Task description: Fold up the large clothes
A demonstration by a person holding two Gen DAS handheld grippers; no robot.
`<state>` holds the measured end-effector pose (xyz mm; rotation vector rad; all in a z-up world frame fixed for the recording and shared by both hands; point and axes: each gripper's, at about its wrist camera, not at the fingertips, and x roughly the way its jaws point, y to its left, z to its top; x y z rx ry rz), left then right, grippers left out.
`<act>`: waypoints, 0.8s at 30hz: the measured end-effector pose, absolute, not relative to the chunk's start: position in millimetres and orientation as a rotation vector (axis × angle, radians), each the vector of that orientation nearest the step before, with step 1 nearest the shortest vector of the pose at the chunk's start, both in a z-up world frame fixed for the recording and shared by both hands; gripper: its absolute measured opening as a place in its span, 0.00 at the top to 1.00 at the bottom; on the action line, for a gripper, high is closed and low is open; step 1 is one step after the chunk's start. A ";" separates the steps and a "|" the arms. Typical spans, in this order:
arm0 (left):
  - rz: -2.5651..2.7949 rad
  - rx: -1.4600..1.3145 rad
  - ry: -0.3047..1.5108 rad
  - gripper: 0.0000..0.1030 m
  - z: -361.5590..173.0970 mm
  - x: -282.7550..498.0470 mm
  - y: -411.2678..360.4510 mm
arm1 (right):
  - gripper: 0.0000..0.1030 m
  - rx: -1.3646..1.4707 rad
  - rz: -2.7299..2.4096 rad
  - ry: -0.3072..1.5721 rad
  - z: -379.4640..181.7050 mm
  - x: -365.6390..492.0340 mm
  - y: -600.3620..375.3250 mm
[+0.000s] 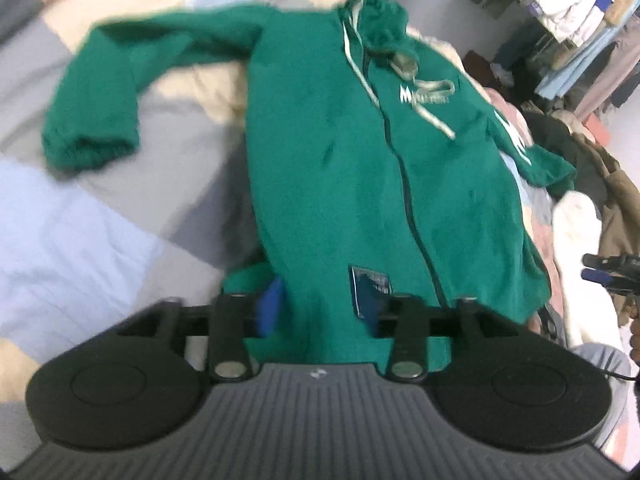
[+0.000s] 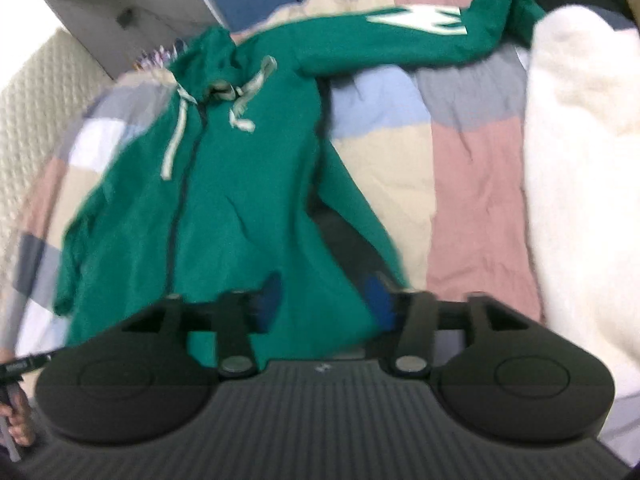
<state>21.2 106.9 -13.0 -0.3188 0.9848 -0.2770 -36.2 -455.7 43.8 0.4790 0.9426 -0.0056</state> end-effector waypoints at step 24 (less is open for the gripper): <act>-0.171 -0.254 0.833 0.44 -64.4 162.8 50.5 | 0.39 0.249 0.083 0.805 -13.4 89.6 -318.2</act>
